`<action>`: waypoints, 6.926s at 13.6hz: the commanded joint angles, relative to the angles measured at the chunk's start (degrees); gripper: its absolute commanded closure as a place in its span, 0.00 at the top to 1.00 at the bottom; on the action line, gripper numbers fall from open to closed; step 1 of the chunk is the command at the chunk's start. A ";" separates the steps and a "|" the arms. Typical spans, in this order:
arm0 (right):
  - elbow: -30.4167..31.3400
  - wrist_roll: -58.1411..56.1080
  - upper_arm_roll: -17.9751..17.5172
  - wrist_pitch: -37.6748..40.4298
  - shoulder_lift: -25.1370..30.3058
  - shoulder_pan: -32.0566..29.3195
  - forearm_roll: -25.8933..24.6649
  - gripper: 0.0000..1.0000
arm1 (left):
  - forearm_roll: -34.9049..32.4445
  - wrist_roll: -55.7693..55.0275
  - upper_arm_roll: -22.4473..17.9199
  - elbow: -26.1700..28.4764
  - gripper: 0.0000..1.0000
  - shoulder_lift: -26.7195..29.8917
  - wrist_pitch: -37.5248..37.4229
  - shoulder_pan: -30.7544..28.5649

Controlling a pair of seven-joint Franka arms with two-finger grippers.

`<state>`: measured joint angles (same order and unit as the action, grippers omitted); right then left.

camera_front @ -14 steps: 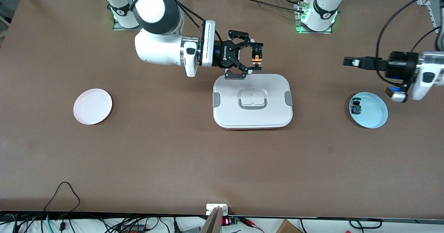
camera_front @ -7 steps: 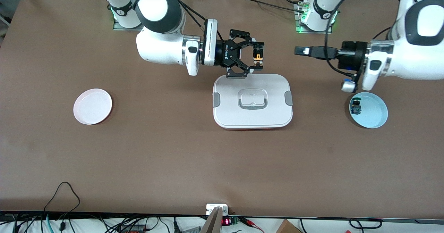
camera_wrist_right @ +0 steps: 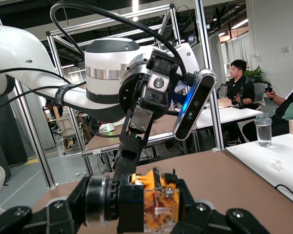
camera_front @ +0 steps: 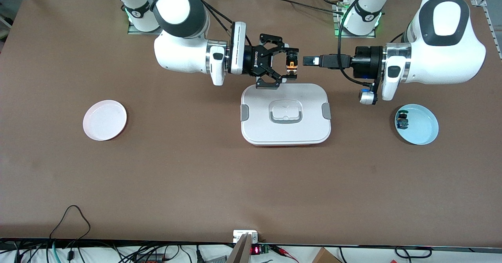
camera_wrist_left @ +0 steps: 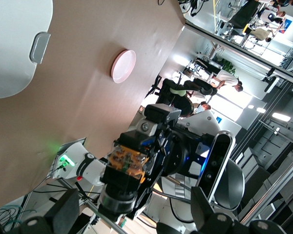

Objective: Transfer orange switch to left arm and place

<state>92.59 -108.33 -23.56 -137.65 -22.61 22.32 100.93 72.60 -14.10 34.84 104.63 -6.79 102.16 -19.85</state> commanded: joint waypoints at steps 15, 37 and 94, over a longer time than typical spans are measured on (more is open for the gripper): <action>-1.62 -2.76 -0.09 -3.68 -0.95 0.88 -0.03 0.07 | 2.81 4.70 4.63 3.04 0.64 -0.76 5.33 -0.19; 2.50 -1.53 -0.09 -3.07 1.42 -2.97 0.59 1.00 | -19.90 4.87 3.92 2.08 0.00 -3.92 -16.53 -26.53; 2.42 108.43 28.39 47.75 19.79 -19.24 -105.50 1.00 | -68.73 17.53 -35.80 -9.10 1.00 4.51 -11.73 16.94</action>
<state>89.27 1.80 4.83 -87.08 -7.34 3.37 -4.64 2.73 2.56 0.22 89.40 -6.30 86.76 -4.08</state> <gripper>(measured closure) 0.000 0.000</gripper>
